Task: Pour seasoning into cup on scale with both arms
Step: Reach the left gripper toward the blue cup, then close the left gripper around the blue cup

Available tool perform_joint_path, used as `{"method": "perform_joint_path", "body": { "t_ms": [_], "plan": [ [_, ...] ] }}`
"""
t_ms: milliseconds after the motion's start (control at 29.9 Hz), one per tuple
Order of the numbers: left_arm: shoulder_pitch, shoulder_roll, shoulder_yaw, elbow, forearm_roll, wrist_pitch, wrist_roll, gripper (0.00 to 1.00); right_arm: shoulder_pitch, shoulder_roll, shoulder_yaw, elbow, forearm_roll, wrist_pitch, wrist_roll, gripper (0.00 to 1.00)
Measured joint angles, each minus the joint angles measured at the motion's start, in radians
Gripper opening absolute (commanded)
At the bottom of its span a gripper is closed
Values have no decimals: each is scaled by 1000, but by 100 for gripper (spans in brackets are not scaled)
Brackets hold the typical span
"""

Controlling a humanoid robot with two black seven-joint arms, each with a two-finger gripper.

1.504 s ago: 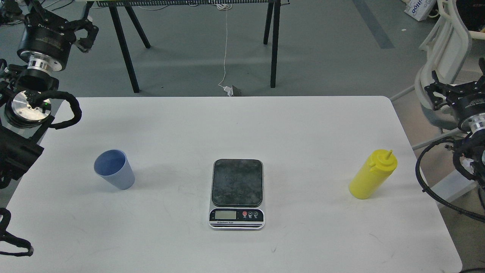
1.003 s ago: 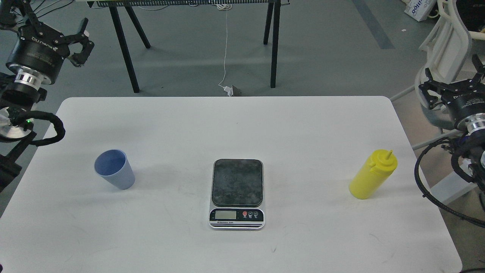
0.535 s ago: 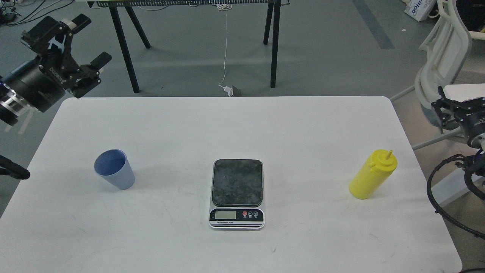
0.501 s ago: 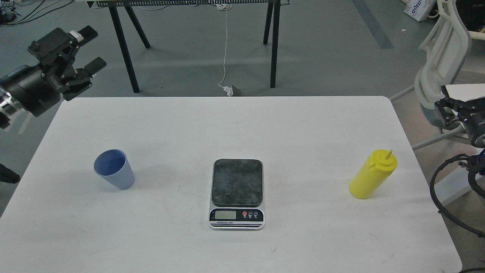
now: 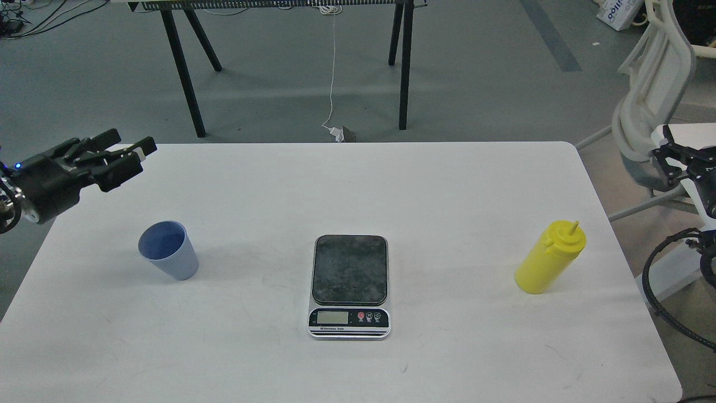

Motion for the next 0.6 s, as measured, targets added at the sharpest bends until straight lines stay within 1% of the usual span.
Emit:
{"method": "perform_joint_path", "body": {
  "t_ms": [67, 201, 401, 501, 602],
  "plan": [
    [0, -5, 45, 37, 46, 31, 0, 67, 0, -3, 0, 0, 0, 0, 0, 99],
    [0, -26, 129, 56, 86, 74, 0, 64, 0, -9, 4, 0, 0, 0, 0, 99],
    [4, -77, 167, 66, 92, 84, 1, 61, 0, -11, 9, 2, 0, 0, 0, 99],
    [4, -112, 200, 108, 92, 84, 1, 54, 0, -12, 10, 2, 0, 0, 0, 99],
    [2, -153, 222, 169, 91, 84, 1, 44, 0, -13, 10, 2, 0, 0, 0, 99]
  ]
}}
